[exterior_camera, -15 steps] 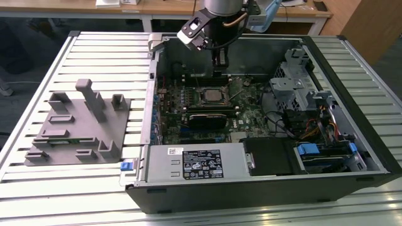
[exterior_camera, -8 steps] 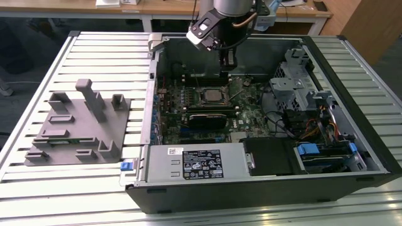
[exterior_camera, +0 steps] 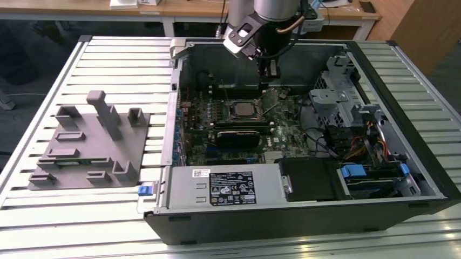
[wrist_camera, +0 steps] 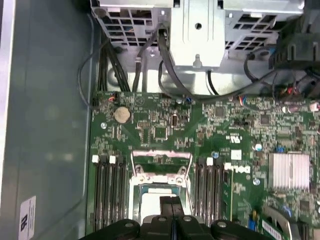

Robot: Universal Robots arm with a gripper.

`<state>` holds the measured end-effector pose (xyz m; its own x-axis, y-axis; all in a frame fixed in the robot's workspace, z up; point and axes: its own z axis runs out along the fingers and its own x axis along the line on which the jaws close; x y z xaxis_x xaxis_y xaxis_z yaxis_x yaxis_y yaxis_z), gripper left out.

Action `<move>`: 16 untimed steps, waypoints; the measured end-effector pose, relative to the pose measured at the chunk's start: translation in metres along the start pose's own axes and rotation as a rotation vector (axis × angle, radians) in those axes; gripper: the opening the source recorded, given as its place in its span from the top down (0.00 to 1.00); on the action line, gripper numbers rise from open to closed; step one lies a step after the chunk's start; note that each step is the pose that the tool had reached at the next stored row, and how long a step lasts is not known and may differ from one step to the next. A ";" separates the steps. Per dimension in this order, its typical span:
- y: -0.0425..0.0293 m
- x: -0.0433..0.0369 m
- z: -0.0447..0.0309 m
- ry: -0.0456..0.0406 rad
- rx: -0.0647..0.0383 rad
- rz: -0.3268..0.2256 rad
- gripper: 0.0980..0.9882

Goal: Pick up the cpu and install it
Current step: 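Close the cpu cover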

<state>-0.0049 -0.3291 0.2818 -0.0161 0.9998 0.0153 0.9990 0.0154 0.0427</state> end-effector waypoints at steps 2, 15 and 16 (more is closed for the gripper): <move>0.0022 -0.0001 0.0015 0.0001 0.000 0.000 0.99; 0.0285 -0.0003 0.0089 -0.0002 0.004 0.000 0.99; 0.0298 -0.0002 0.0096 -0.0003 0.004 0.000 0.99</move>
<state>0.0253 -0.3287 0.2735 -0.0160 0.9998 0.0150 0.9991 0.0154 0.0386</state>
